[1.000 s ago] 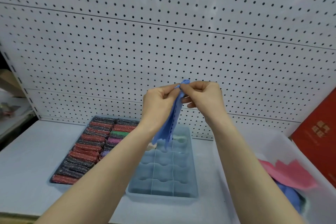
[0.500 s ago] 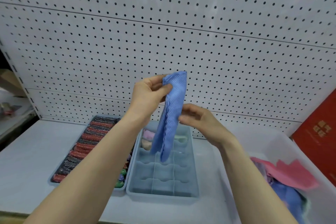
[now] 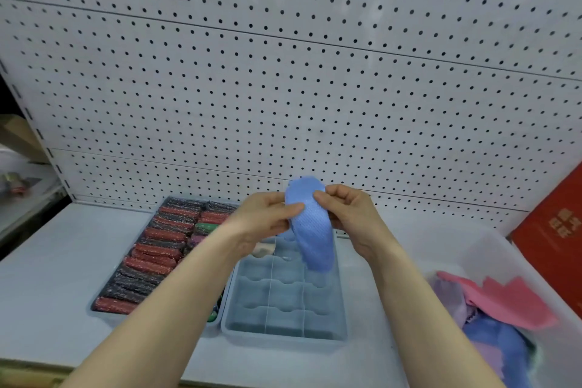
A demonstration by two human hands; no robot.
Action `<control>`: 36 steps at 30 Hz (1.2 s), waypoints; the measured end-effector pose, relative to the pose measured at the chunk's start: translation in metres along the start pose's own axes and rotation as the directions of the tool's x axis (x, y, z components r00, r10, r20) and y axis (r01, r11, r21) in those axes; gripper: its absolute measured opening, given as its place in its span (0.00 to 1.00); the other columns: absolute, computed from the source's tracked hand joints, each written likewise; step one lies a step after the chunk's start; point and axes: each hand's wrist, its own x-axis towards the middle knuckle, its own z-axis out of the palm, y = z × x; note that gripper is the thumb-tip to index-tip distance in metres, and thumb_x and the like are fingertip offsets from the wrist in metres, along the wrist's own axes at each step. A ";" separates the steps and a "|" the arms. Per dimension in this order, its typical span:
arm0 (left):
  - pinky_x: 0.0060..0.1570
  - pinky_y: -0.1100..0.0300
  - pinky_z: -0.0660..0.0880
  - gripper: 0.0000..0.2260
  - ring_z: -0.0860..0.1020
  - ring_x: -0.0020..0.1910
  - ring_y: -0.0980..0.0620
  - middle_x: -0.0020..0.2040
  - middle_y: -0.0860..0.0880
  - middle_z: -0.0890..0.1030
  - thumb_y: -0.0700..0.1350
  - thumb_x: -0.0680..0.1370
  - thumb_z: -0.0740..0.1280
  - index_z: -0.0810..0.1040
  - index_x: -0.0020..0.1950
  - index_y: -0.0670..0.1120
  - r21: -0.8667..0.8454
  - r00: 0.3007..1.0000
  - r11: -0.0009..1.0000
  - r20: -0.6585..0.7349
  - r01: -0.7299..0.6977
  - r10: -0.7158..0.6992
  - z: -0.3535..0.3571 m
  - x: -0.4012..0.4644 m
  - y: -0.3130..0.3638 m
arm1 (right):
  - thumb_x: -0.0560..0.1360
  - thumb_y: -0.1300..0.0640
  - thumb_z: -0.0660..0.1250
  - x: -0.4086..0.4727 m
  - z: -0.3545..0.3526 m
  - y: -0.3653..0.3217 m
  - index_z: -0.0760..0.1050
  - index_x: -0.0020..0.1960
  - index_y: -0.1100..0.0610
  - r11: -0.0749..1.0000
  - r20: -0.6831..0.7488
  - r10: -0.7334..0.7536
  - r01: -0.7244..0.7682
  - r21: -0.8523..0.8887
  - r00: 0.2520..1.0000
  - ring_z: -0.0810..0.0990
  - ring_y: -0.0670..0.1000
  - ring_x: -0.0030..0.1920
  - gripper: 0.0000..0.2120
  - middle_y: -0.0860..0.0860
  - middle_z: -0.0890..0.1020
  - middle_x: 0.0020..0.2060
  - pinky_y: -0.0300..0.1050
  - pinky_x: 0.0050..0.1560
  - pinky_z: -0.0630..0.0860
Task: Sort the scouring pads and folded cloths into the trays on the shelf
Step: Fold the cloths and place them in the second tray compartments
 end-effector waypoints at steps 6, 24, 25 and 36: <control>0.42 0.59 0.81 0.08 0.83 0.42 0.50 0.46 0.44 0.84 0.34 0.76 0.70 0.81 0.55 0.39 -0.052 0.967 0.987 -0.211 -0.154 0.140 0.008 0.006 -0.004 | 0.76 0.66 0.68 0.002 -0.004 -0.003 0.80 0.51 0.57 1.000 0.009 0.022 -0.022 0.010 1.000 0.84 0.52 0.38 0.07 0.56 0.86 0.41 0.42 0.40 0.80; 0.48 0.61 0.78 0.17 0.80 0.52 0.55 0.52 0.50 0.81 0.26 0.76 0.61 0.84 0.42 0.43 0.106 0.709 0.760 -0.297 -0.642 0.640 0.001 -0.002 0.035 | 0.79 0.61 0.66 -0.009 0.005 -0.024 0.79 0.58 0.62 0.998 0.171 -0.065 0.061 0.024 0.983 0.85 0.54 0.48 0.10 0.57 0.85 0.49 0.45 0.48 0.80; 0.51 0.59 0.78 0.15 0.80 0.54 0.54 0.54 0.51 0.81 0.28 0.78 0.61 0.85 0.47 0.43 0.120 0.712 0.765 -0.299 -0.633 0.636 0.001 -0.003 0.035 | 0.78 0.62 0.67 -0.008 0.006 -0.024 0.79 0.57 0.62 0.998 0.129 -0.057 0.053 0.033 0.990 0.85 0.53 0.46 0.09 0.57 0.86 0.47 0.44 0.46 0.81; 0.41 0.59 0.81 0.14 0.85 0.46 0.47 0.51 0.41 0.85 0.38 0.76 0.69 0.78 0.61 0.37 -0.337 0.995 0.937 -0.067 -0.092 0.073 0.000 -0.011 0.016 | 0.80 0.69 0.59 -0.007 0.004 -0.026 0.68 0.69 0.47 0.982 0.126 -0.188 0.188 0.006 0.974 0.82 0.52 0.41 0.24 0.54 0.85 0.45 0.42 0.45 0.78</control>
